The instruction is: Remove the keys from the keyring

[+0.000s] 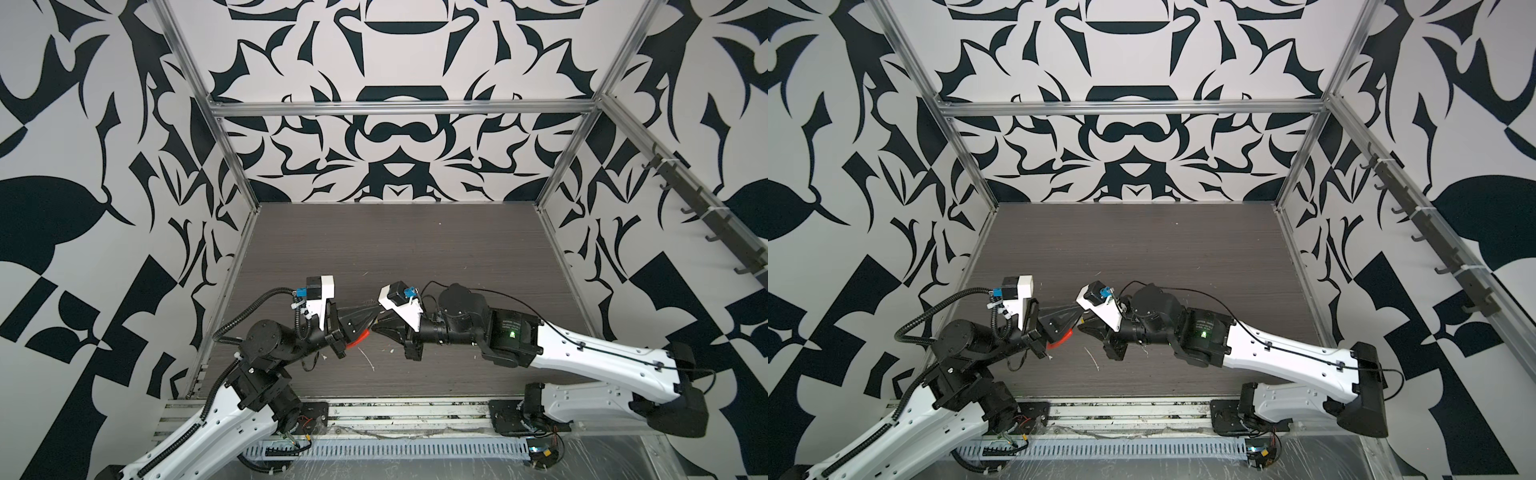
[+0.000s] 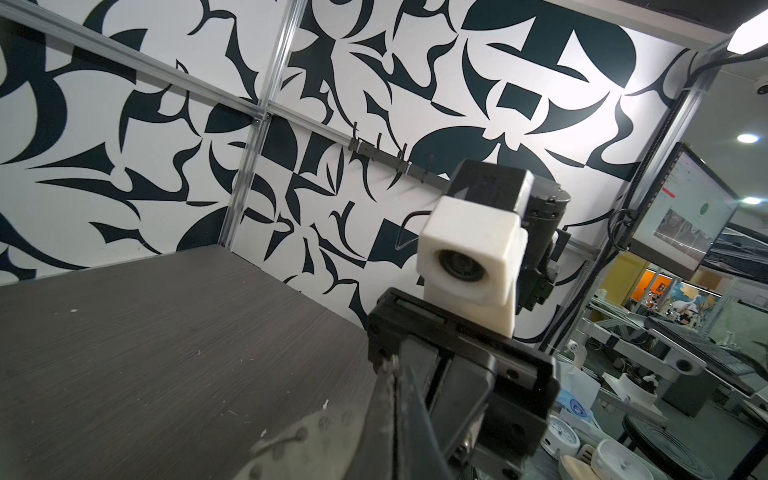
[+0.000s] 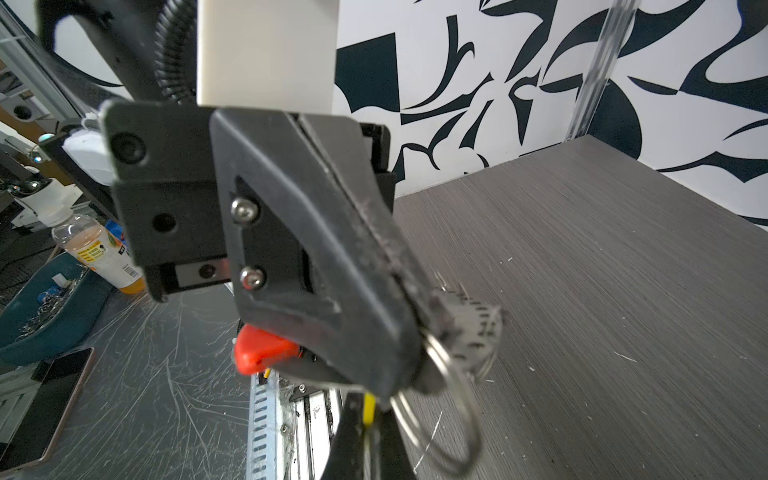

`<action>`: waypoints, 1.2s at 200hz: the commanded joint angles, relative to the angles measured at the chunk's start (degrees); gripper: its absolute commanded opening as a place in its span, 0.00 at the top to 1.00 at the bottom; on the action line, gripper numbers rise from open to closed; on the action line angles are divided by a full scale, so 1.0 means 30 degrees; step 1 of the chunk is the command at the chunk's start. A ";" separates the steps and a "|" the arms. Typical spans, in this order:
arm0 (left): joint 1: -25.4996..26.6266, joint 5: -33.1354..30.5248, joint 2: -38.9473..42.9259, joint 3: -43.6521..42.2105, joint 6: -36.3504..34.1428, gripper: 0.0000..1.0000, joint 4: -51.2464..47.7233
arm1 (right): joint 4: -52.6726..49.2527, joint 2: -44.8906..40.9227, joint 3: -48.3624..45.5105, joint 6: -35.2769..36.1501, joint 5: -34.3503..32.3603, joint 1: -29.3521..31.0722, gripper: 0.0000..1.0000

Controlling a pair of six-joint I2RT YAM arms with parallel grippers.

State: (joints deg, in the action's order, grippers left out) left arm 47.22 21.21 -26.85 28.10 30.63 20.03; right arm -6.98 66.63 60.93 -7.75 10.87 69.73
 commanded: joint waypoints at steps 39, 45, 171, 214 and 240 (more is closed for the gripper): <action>0.0080 0.0694 0.0358 0.0333 0.0016 1.00 0.1087 | -0.0435 -0.1697 -0.0269 -0.0112 0.0410 0.0287 1.00; 0.0080 0.0685 0.0421 0.0332 0.0014 1.00 0.1112 | -0.0586 -0.1746 -0.0248 -0.0141 0.0484 0.0304 1.00; 0.0080 0.0015 0.0714 0.0272 0.0135 1.00 0.1576 | 0.0168 0.0715 0.0376 -0.0555 0.3041 0.0383 1.00; 0.0080 0.0283 0.0896 0.0432 -0.0129 1.00 0.1019 | -0.0120 -0.0458 -0.0123 -0.0903 0.2168 0.0394 0.77; 0.0079 0.0503 0.0776 0.0679 -0.0308 1.00 0.0535 | -0.0468 -0.1485 -0.0264 -0.0933 0.1882 0.0380 0.68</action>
State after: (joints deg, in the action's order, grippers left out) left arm 47.27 22.28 -24.84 27.97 30.44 21.08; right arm -7.94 66.15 59.90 -10.35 16.53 70.72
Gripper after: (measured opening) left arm 0.046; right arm 0.290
